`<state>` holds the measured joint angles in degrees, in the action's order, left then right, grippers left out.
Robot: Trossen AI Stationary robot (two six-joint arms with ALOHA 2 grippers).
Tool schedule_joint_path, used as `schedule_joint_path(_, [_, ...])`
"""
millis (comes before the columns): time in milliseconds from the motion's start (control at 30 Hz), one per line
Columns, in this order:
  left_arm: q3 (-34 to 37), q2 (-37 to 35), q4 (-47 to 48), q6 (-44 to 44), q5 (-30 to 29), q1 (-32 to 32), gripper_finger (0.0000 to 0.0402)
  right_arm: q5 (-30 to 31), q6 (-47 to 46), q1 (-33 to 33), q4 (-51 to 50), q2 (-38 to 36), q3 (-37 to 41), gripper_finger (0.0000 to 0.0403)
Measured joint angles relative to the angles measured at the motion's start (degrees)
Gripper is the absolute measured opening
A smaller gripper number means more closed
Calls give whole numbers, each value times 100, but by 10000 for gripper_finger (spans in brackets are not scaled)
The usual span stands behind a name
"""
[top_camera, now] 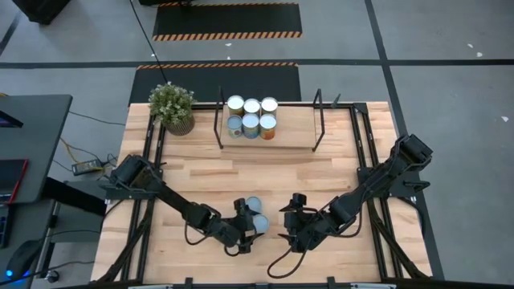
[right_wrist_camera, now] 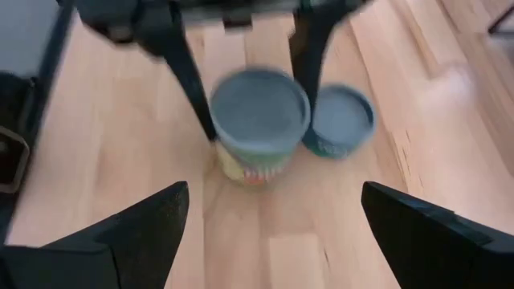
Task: Pick and place cans onto a shelf
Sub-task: Put the canned chicken soup on the shelf
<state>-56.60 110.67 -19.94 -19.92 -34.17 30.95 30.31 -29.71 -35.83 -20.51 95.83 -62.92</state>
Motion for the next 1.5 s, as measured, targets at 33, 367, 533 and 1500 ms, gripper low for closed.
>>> schedule_joint_path(33, [0, 0, -46, -13, 96, -28, 301, 1, -59, -5, -175, -23, 1, 378])
schedule_joint_path(367, [-314, 0, -384, 311, 1093, -811, 288, -1, -726, -28, -1483, -145, 45, 378])
schedule_joint_path(533, [-642, 0, -324, 911, 1117, -1243, 294, -9, -1104, -89, -1690, -334, 393, 378])
schedule_joint_path(1500, [-2950, 1176, 865, 1762, 325, -3391, 292, 1073, -1082, -185, -1742, -2459, 1268, 377])
